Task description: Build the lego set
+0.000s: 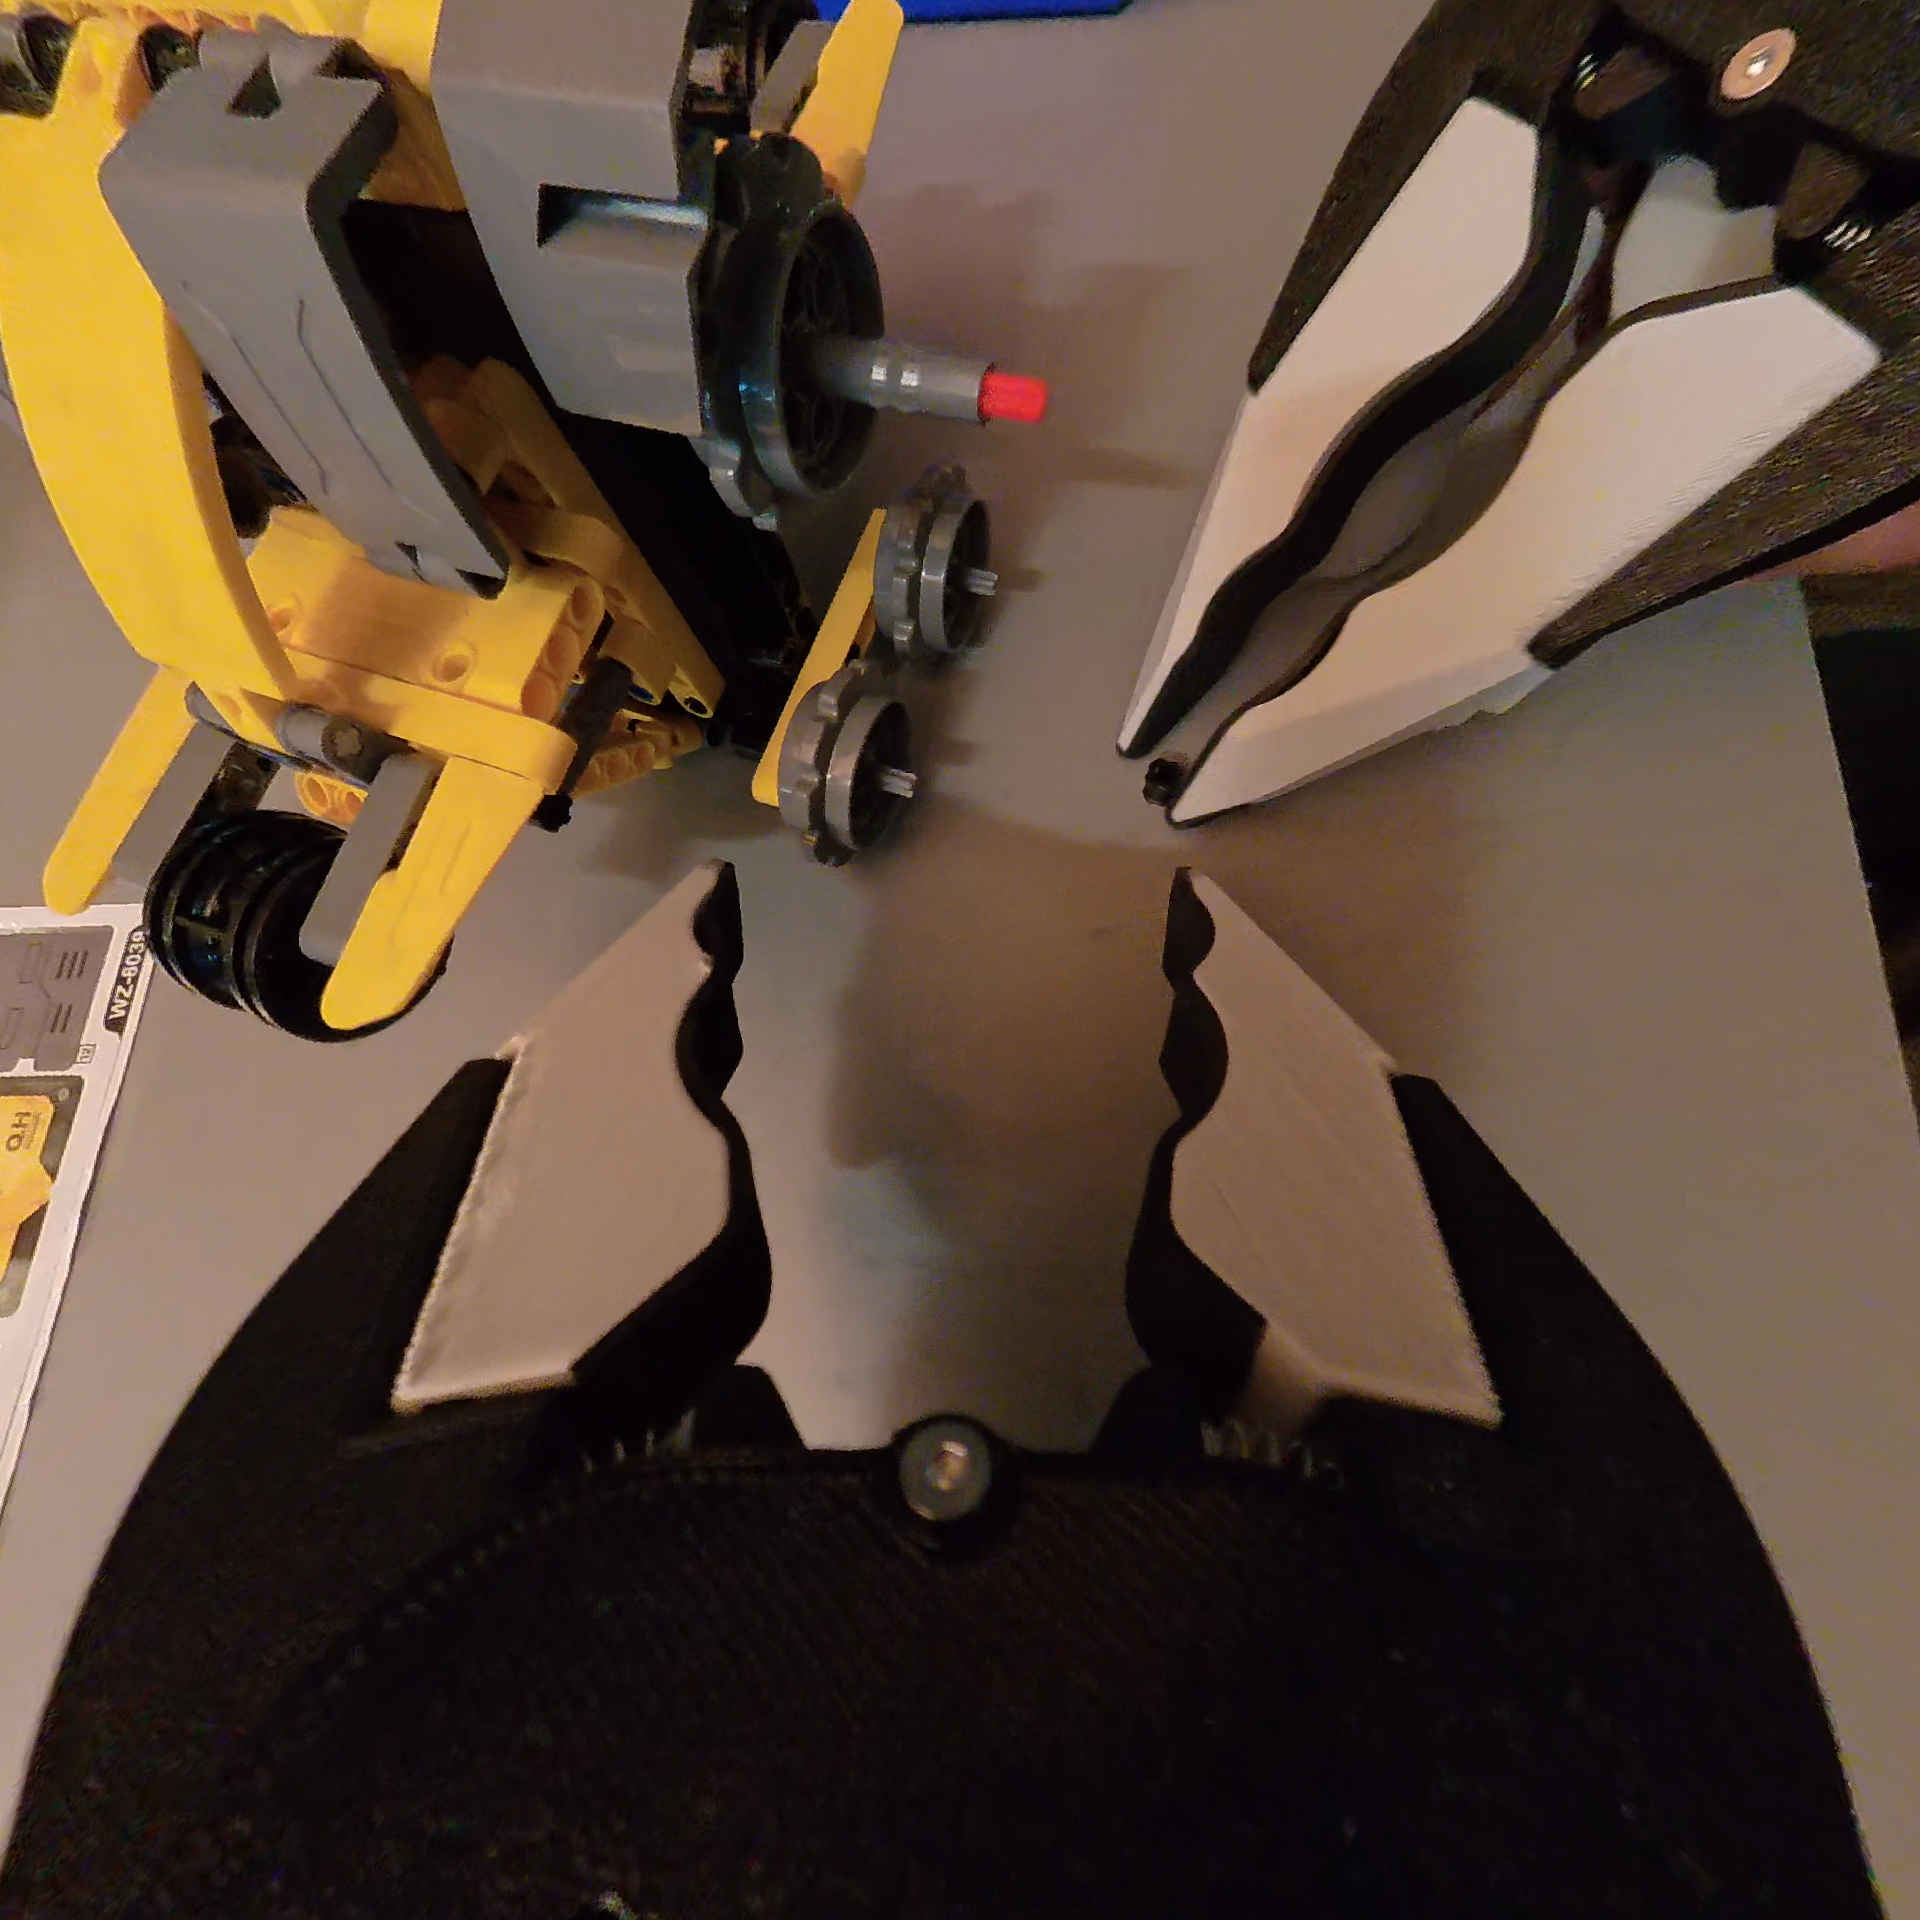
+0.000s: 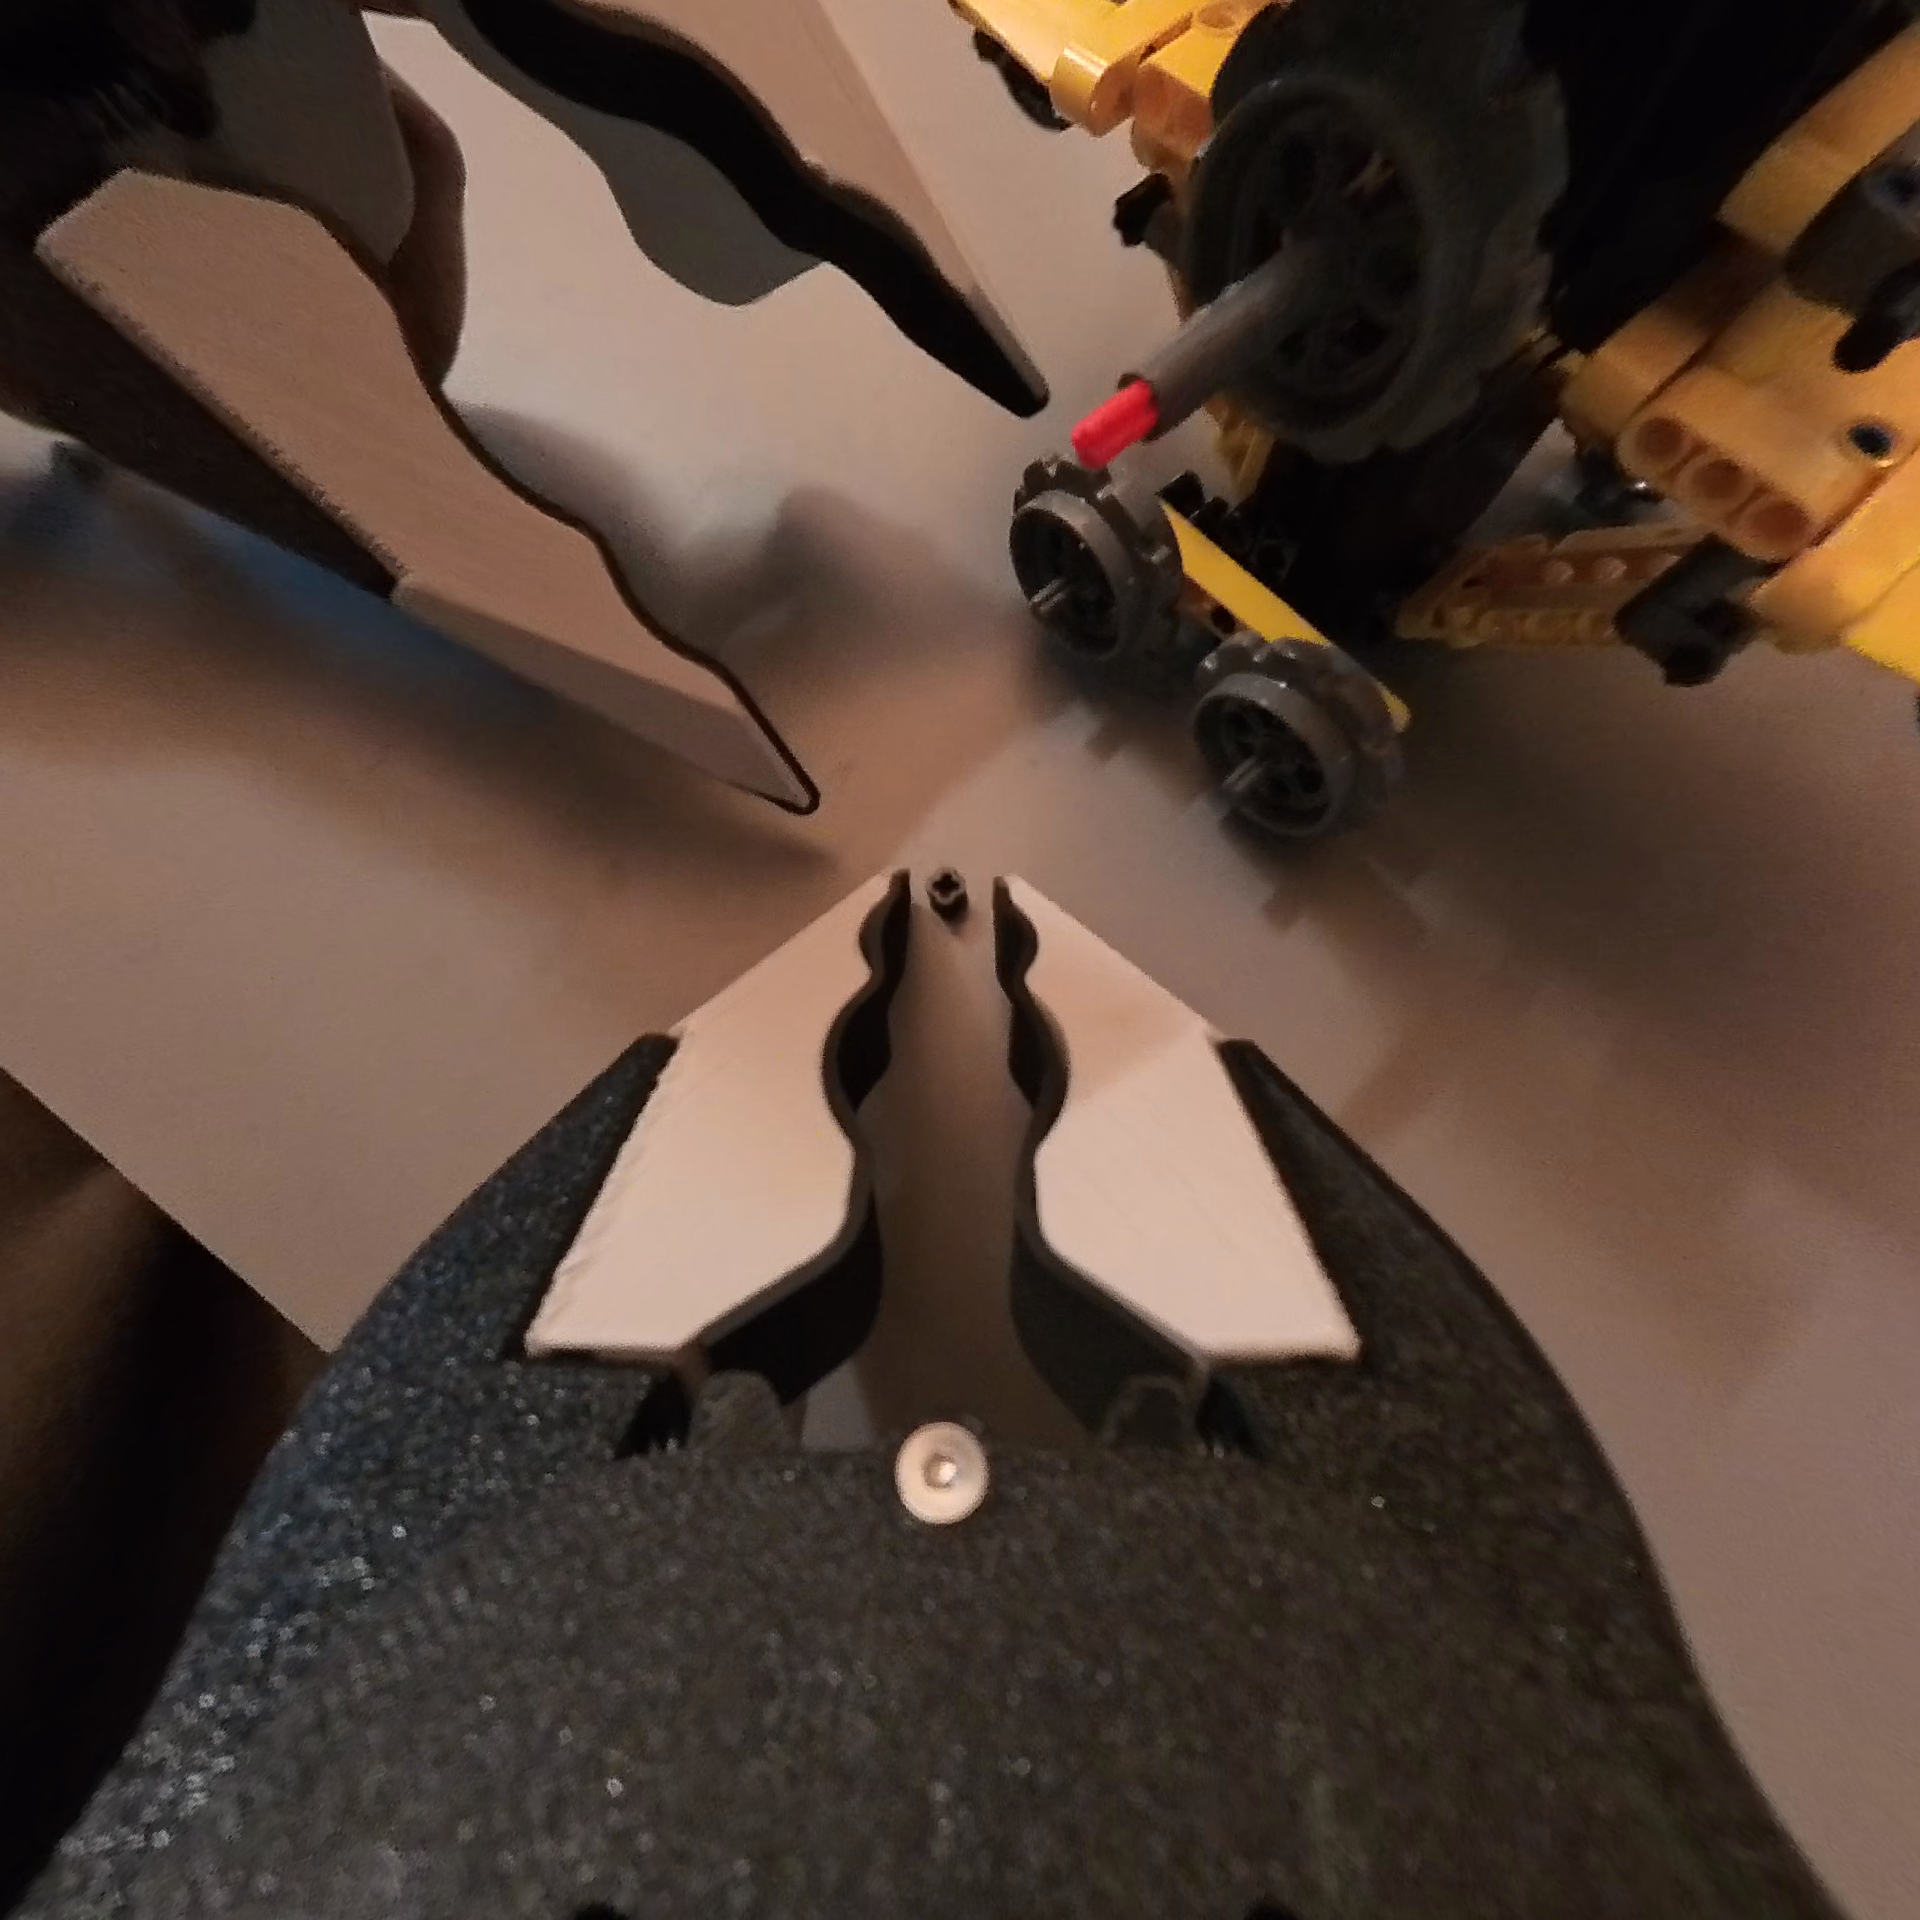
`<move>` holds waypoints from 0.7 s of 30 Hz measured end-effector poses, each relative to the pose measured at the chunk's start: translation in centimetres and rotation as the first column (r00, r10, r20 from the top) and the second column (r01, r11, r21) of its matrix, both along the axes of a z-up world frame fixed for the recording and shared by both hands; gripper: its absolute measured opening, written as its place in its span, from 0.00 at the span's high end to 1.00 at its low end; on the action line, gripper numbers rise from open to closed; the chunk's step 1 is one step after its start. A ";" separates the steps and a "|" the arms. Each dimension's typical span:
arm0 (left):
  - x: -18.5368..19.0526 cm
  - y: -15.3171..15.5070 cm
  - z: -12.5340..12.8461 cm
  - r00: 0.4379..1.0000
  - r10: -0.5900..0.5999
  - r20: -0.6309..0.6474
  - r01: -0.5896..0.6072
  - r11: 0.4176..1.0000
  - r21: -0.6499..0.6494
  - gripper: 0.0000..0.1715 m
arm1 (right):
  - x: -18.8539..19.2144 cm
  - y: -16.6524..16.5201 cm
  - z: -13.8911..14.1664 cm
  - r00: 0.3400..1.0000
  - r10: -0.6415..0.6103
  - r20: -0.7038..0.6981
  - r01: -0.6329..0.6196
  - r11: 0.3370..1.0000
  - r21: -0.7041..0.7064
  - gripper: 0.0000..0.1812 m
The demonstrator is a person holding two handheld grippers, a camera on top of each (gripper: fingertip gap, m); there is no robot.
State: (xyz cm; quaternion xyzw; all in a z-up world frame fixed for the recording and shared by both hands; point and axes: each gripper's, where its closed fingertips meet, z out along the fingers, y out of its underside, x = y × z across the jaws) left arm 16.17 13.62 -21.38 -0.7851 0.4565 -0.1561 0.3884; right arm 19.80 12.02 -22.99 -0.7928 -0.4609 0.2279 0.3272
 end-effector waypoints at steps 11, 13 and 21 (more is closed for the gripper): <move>0.3 -2.3 6.9 0.929 0.076 0.364 -0.115 0.989 0.088 0.76 | -1.7 -1.2 8.8 0.798 -0.018 -0.603 -0.078 0.988 -0.133 0.96; 0.7 -3.5 7.9 0.895 0.065 0.441 -0.095 0.994 0.045 0.86 | -1.4 -1.5 11.4 0.621 -0.091 -0.778 -0.188 0.947 -0.261 0.97; 1.2 -4.9 10.2 0.901 0.009 0.433 -0.114 0.969 0.218 0.84 | -2.6 -3.5 12.9 0.417 -0.298 -0.859 -0.512 0.704 -0.492 0.97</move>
